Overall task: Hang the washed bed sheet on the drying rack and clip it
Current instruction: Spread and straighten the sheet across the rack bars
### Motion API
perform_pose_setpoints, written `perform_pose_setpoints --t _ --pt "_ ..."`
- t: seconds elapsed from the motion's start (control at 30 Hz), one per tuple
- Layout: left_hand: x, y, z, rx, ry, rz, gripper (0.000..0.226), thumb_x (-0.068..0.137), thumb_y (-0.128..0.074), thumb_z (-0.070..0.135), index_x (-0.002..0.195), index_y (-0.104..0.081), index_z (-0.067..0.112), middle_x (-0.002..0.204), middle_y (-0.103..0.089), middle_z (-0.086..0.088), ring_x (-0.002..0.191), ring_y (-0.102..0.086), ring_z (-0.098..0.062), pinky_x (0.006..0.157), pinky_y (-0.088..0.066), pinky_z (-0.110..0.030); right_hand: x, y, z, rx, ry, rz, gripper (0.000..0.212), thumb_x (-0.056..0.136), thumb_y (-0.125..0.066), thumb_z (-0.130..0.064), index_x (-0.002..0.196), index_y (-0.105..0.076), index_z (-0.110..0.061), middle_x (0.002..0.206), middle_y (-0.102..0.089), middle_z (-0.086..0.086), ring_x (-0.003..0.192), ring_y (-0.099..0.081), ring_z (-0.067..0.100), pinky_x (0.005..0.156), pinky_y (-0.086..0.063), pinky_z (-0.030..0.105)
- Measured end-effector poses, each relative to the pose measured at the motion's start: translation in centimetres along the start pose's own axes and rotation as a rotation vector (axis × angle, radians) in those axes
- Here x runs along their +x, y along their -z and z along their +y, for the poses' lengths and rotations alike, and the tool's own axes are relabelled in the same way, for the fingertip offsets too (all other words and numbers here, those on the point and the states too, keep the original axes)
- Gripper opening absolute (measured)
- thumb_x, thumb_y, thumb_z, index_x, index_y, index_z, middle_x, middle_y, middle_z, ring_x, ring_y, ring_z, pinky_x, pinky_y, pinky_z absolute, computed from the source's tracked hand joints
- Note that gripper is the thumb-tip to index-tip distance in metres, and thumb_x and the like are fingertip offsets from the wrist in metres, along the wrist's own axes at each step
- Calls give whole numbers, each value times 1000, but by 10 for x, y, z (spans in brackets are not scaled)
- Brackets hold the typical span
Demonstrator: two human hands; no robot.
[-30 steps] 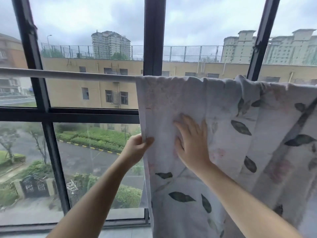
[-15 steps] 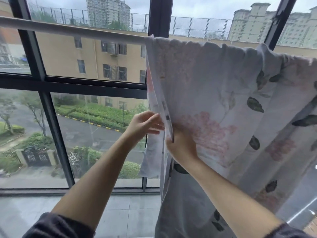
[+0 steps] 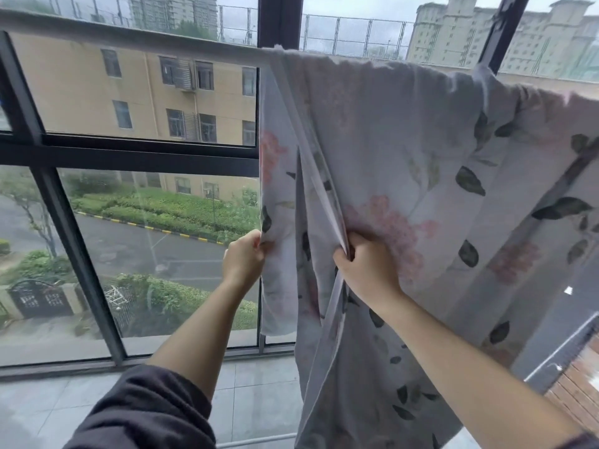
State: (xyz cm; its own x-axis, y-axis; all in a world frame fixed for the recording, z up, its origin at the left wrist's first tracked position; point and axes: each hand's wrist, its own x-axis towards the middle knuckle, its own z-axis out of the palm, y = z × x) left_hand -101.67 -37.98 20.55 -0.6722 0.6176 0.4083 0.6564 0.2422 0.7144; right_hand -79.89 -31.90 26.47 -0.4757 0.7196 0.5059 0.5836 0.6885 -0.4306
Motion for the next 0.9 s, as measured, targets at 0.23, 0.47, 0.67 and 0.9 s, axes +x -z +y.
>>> perform_pose_setpoints --t 0.23,0.47,0.67,0.9 --pt "-21 -15 -32 52 63 -46 24 83 -50 10 61 -44 18 59 -56 -1 62 -53 -31 52 -32 -33 4 10 -11 -33 42 38 13 78 -48 -19 88 -56 -20 57 -52 -4 60 -56 28 59 -49 33" --pt "-16 -5 -39 64 146 -108 20 87 -49 13 67 -47 15 65 -54 1 69 -52 -27 53 -34 -31 19 43 8 130 72 271 15 76 -35 -23 81 -45 -13 69 -50 9 67 -51 35 62 -43 41" --pt "-9 30 23 -290 -16 173 29 83 -69 28 102 -48 18 92 -56 0 82 -56 -14 72 -50 -30 16 45 7 216 65 245 28 90 -49 -32 65 -37 -27 52 -44 -7 51 -47 11 53 -34 28" --pt "21 85 129 -387 -302 136 24 87 -63 28 109 -62 17 92 -68 7 83 -64 -4 74 -53 -22 45 86 -27 476 122 251 26 90 -40 -4 71 -47 -21 55 -42 -6 45 -40 3 48 -31 20"
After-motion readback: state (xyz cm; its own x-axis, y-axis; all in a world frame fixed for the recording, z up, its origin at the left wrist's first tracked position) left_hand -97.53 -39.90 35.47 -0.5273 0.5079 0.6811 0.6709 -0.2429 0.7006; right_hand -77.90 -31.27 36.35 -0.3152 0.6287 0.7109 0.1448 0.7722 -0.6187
